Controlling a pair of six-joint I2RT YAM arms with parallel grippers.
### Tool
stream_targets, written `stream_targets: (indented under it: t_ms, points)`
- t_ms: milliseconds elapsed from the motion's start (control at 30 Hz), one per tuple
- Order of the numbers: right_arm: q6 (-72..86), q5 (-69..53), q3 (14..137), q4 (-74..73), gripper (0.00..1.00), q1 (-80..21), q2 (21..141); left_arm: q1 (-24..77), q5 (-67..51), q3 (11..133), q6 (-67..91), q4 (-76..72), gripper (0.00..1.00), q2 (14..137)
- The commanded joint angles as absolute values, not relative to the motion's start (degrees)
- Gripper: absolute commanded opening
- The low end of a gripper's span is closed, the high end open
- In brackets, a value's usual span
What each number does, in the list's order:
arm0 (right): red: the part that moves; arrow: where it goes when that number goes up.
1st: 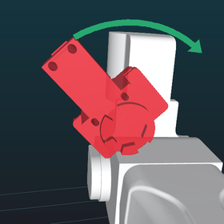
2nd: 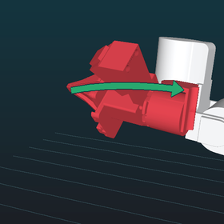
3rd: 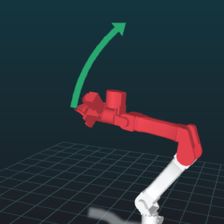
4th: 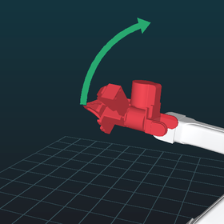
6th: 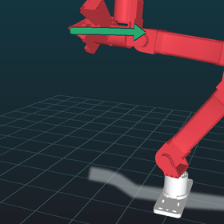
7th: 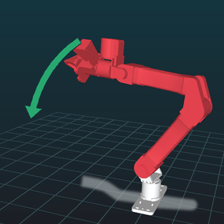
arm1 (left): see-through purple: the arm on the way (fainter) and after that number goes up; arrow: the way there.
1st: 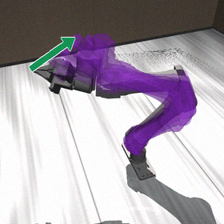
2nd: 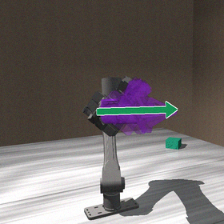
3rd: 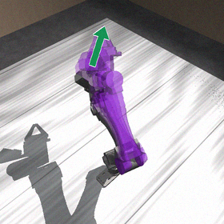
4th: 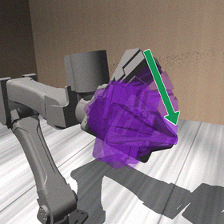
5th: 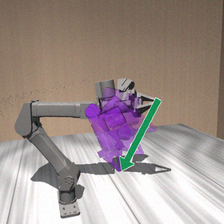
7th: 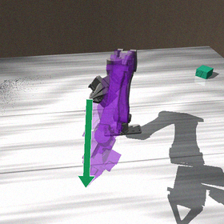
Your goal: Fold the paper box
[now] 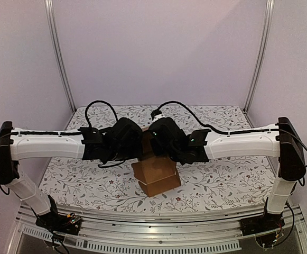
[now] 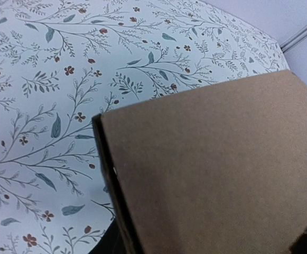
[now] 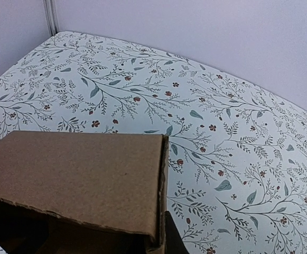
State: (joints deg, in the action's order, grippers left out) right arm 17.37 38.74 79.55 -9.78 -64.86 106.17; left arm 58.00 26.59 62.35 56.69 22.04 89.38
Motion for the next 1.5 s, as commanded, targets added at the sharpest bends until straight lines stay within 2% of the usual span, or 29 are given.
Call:
stream_targets:
  t_ms: [0, 133, 333, 567, 700, 1000, 1367, 1467]
  points:
    - [17.8, 38.5, 81.1, -8.4, 0.0, -65.2, 108.1, 60.6, 22.0, 65.2, 55.0, 17.3, 0.37, 89.3]
    - [16.6, 39.1, 80.6, -8.2, 0.0, -63.8, 108.3, 60.6, 21.9, 63.9, 54.1, 17.5, 0.56, 87.8]
    - [13.9, 34.1, 77.4, -5.0, 0.0, -59.9, 107.5, 60.6, 21.8, 61.3, 51.4, 19.1, 0.63, 83.1]
    - [5.0, 23.9, 69.0, 7.4, 0.0, -56.5, 104.7, 60.4, 22.9, 56.5, 42.4, 19.0, 0.73, 75.1]
    - [1.1, 15.5, 64.0, 15.0, 0.0, -54.8, 102.5, 59.0, 23.2, 55.5, 38.0, 19.0, 0.72, 71.7]
    - [-3.6, -3.9, 58.4, 19.6, 0.0, -53.1, 97.3, 50.3, 5.9, 51.6, 34.6, 9.3, 0.66, 71.3]
    - [-5.0, -11.9, 52.8, 24.9, 0.0, -53.0, 93.3, 47.6, -4.8, 51.6, 35.2, 2.3, 0.63, 74.8]
    - [-5.2, -12.1, 51.8, 26.0, 0.0, -53.0, 92.7, 47.6, -6.5, 51.6, 35.3, 1.3, 0.58, 75.4]
